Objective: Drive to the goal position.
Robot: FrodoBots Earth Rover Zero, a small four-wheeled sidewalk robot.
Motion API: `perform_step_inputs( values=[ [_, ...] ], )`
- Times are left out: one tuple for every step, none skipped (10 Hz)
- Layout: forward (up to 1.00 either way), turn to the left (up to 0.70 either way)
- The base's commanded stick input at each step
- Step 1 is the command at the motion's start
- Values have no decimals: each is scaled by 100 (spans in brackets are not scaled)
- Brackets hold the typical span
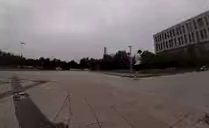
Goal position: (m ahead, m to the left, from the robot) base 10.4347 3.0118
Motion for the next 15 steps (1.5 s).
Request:
perform_step_inputs(
  values=[
    [70,1],
    [70,1],
    [70,1],
    [70,1],
    [70,1],
    [70,1],
    [70,1],
    [70,1],
    [70,1],
    [70,1],
    [70,1],
    [70,1],
    [70,1],
    [70,1],
    [70,1]
  ],
)
